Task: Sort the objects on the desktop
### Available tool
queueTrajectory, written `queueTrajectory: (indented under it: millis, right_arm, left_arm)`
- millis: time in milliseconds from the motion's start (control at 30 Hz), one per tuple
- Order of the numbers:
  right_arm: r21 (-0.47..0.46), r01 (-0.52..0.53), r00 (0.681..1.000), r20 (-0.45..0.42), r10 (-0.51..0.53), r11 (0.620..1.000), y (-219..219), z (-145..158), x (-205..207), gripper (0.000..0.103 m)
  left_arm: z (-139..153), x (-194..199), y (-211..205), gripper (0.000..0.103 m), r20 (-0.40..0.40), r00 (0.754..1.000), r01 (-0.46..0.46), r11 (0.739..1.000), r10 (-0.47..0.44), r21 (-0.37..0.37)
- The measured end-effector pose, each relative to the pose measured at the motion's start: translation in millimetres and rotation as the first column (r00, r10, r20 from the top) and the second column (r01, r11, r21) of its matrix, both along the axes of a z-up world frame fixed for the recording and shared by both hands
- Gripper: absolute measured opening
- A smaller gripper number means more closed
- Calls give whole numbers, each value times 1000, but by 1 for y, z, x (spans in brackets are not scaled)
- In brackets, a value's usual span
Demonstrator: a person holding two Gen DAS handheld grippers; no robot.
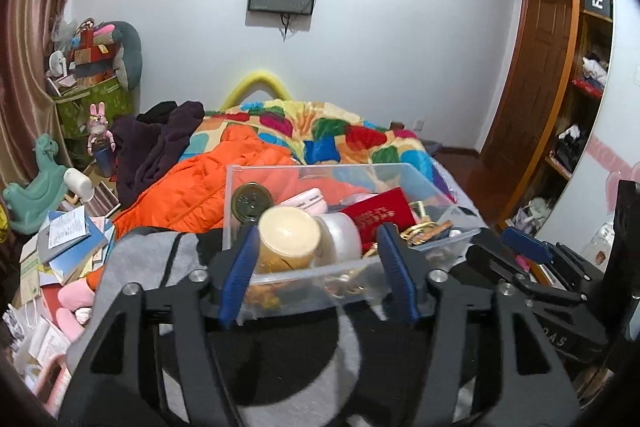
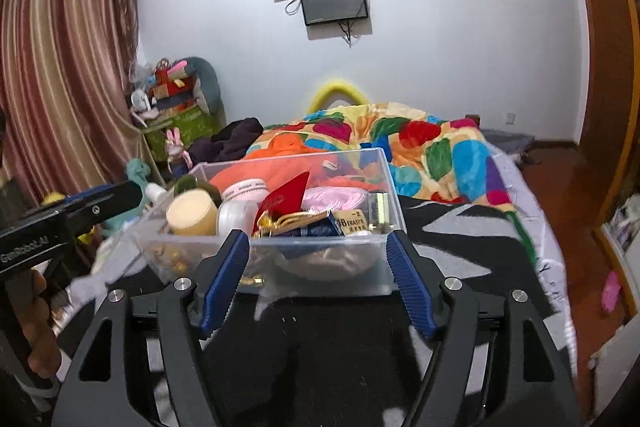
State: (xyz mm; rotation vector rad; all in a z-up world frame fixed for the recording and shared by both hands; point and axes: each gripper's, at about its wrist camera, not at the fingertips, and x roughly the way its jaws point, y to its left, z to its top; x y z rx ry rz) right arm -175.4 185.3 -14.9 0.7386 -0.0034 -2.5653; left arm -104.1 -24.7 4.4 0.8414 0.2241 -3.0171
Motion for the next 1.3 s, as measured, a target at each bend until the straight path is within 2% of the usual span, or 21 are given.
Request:
queueTrajectory:
  millis: [67, 133, 200, 300, 533, 767, 1100, 1300]
  right_arm:
    - [51, 12, 999, -30, -11, 999, -1, 4, 9, 70]
    - [92, 10, 998, -62, -5, 996, -3, 7, 20, 76]
    - [111, 10, 997, -76, -2, 994, -2, 8, 28, 83]
    - [112, 9, 997, -81, 0, 994, 1, 8, 38, 84]
    - [145, 15, 995, -98, -1, 989, 10, 7, 61, 84]
    - [160, 18, 985, -170, 10, 987, 17, 12, 85, 99]
    - [168, 25, 981, -192, 8, 986, 21, 14, 93, 100]
    - [160, 22, 983, -184, 8, 987, 24, 11, 92, 100]
  left_arm:
    - [-1, 12, 6, 64, -23, 1000, -4, 1000, 4, -9]
    - [-2, 23, 9, 75, -42, 999, -23, 999, 22, -24]
    - [-3, 38, 11, 91, -63, 996, -65, 997, 63, -31]
    - [-5, 58, 16, 98, -87, 994, -67, 997, 65, -22]
    - [-10, 83, 23, 101, -95, 991, -99, 995, 96, -29]
    - [-14, 96, 21, 101, -92, 990, -108, 994, 106, -9]
    - [-22, 97, 17, 101, -75, 992, -102, 995, 103, 17]
    - [-27, 94, 14, 101, -54, 995, -85, 994, 89, 70]
